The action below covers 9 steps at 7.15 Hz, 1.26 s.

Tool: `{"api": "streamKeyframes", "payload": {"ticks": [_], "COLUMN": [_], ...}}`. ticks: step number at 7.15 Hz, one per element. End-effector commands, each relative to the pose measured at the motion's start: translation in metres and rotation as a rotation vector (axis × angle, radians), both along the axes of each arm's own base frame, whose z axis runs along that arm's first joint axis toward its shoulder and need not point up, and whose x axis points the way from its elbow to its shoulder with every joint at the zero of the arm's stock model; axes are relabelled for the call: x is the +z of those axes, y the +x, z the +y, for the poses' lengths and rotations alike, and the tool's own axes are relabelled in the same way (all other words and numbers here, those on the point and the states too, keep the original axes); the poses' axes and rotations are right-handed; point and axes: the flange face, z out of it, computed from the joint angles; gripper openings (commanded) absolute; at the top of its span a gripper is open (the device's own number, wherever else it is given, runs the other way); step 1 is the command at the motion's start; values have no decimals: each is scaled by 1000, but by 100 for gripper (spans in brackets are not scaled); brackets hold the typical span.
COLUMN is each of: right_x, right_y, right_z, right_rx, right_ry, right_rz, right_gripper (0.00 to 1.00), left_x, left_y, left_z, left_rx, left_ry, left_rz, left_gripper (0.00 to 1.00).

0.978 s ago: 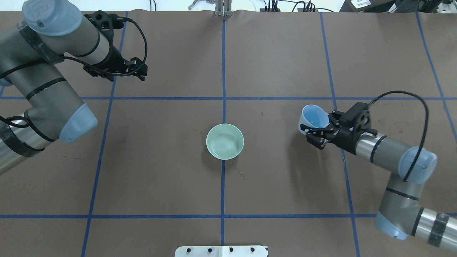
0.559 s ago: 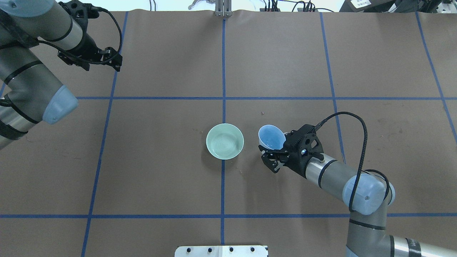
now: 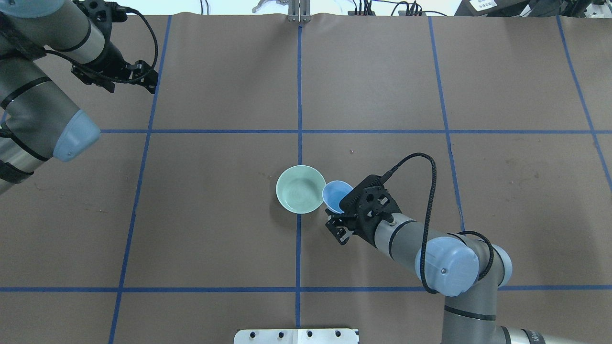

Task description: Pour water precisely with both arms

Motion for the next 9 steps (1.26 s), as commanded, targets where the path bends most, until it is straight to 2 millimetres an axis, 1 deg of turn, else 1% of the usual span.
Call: {"api": "streamKeyframes", "payload": {"ticks": [1, 3, 4, 5, 6, 7, 8, 9], "right_x": [-27, -51, -54, -62, -70, -83, -88, -87], "right_y": [-12, -20, -20, -18, -12, -14, -22, -32], "right_z": [-2, -18, -25, -34, -47, -55, -58, -61], "right_rx": [-33, -60, -81, -84, -114, -129, -130, -143], "right_ry": [-38, -73, -91, -110, -160, -198, -217, -232], "right_rz": [100, 236, 263, 276, 296, 329, 374, 395], "right_gripper": [0, 0, 0, 0, 0, 0, 0, 0], "left_x": [22, 25, 26, 26, 27, 29, 33, 36], "left_y": [-9, -10, -10, -10, -9, -8, -8, -8], "left_z": [1, 2, 2, 2, 2, 2, 2, 1], "left_rx": [21, 27, 27, 26, 29, 30, 31, 31], "left_ry": [5, 5, 6, 5, 3, -1, -4, -10], "left_rz": [-23, -23, -25, -25, -25, -27, -32, -35], "left_gripper": [100, 99, 99, 100, 99, 99, 99, 99]}}
